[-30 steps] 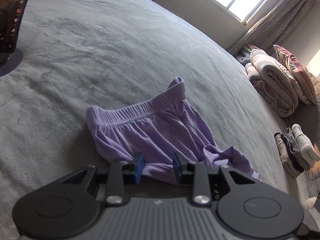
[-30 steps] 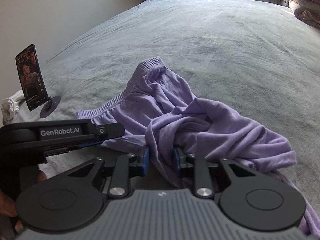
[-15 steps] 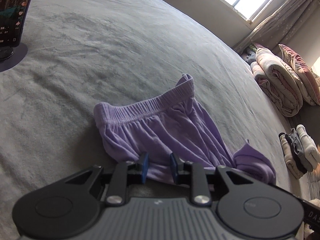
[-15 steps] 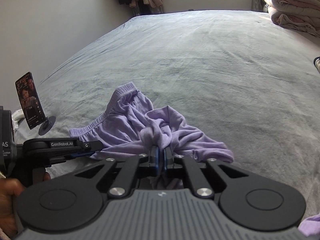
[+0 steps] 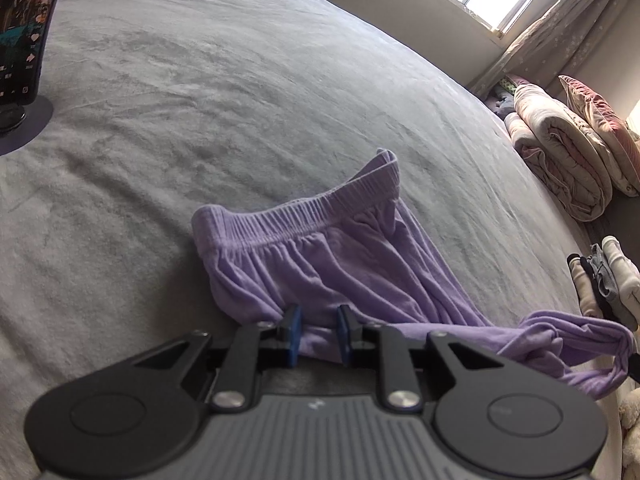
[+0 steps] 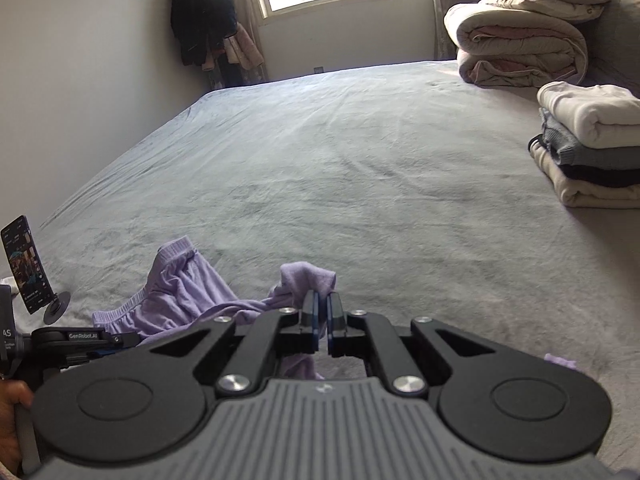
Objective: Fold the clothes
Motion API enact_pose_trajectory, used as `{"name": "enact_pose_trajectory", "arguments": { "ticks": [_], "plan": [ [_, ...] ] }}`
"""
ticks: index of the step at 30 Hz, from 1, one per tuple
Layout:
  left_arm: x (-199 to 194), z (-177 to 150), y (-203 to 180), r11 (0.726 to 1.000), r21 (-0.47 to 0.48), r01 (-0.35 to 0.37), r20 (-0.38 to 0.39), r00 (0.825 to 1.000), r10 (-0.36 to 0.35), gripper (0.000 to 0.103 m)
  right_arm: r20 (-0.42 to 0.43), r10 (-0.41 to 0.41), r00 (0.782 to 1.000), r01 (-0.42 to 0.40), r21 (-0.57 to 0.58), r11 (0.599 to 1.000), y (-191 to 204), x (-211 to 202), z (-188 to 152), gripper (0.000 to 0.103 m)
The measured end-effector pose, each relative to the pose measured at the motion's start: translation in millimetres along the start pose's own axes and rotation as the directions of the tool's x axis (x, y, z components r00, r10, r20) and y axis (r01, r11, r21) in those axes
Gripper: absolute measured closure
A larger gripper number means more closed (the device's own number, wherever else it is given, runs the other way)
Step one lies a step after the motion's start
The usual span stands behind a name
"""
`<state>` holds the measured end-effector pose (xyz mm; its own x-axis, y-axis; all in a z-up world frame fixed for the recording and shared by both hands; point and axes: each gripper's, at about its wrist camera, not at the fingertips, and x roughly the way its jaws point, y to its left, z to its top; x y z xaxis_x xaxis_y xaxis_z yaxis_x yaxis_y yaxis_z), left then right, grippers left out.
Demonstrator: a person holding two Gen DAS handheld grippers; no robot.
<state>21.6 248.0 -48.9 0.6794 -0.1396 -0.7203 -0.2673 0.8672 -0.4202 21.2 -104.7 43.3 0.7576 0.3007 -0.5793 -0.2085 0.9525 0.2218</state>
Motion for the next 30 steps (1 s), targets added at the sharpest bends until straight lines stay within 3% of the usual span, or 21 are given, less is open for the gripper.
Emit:
{"name": "enact_pose_trajectory", "arguments": {
  "ticks": [13,16,21,28,30],
  "plan": [
    [2,0,-6,0.999,0.047,-0.027,-0.001,1.0,0.027,0.082,0.065,-0.14,0.988,0.129,0.156,0.979,-81,-17,15,0.101],
    [2,2,-8,0.998,0.053,-0.033,-0.005,0.999,0.034,0.082,0.064,-0.111,0.992,0.098,0.187,0.977,-88,-27,14,0.101],
    [-1,5,-14,0.997,0.058,-0.047,-0.009,0.999,0.048,0.081,0.06,-0.057,0.997,0.049,0.135,0.99,-78,-50,8,0.101],
    [-14,12,-34,0.988,0.14,-0.062,0.05,0.997,0.055,0.068,0.059,0.082,0.995,-0.089,0.117,0.989,-66,-88,9,0.101],
    [-16,18,-39,0.987,0.153,-0.045,0.063,0.997,0.035,0.059,0.042,0.129,0.991,-0.132,0.101,0.986,-60,-98,8,0.101]
  ]
}}
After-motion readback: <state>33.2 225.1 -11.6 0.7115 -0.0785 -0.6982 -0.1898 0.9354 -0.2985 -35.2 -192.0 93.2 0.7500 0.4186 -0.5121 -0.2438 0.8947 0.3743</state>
